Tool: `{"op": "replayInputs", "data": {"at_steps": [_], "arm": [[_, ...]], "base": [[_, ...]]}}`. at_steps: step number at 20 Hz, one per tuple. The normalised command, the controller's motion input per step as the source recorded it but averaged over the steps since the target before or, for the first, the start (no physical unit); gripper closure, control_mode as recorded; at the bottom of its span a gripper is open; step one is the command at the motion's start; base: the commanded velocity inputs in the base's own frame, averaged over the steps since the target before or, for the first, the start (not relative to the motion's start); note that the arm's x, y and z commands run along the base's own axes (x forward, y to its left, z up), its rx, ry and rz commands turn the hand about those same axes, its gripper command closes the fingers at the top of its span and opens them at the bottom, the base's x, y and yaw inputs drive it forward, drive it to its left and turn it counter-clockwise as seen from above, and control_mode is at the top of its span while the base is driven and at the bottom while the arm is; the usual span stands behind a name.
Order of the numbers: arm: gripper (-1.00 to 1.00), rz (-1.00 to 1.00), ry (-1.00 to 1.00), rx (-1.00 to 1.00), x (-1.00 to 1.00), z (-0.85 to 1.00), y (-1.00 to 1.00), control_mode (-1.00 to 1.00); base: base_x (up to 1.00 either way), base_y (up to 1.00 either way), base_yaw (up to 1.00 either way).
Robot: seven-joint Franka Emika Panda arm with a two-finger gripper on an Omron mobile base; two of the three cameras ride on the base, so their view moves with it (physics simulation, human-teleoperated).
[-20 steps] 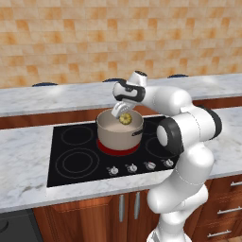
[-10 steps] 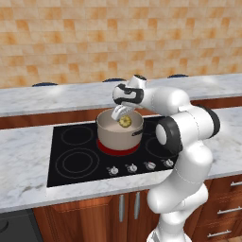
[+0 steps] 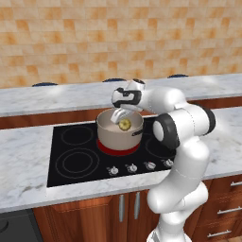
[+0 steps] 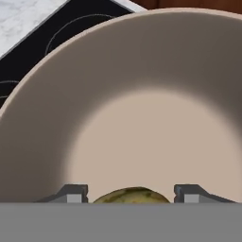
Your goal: Turn on the burner for the pot on the stove. Wait thirty seconds for the pot to heat up. Then add the squash to the pot.
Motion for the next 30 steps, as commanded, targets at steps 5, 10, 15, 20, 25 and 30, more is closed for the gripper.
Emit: {"op": "replayInputs", "data": {"at_steps": [5,10,15,20,25,30], "arm": [[1.0,0.0,0.0,-0.01,0.0,-0.21,0.0,-1.0],[-1.0,-0.01,0.0,-0.02,0.0,-0.18,0.0,-1.0],[-1.0,-0.01,-0.06,0.01,-0.01,0.17,-0.01,-1.0],[-1.0,-0.04,-0.13,0.0,0.0,0.68,0.0,-1.0],[-1.0,-0.03,-0.11,0.01,-0.29,0.86,-0.19,-1.0],[-1.0,-0.11,-0.03,-0.03,-0.78,0.35,-0.59,-1.0]], "base": [[0.0,0.0,0.0],[0.0,0.0,0.0],[0.0,0.0,0.0],[0.0,0.0,0.0],[0.0,0.0,0.0],[0.0,0.0,0.0]]}}
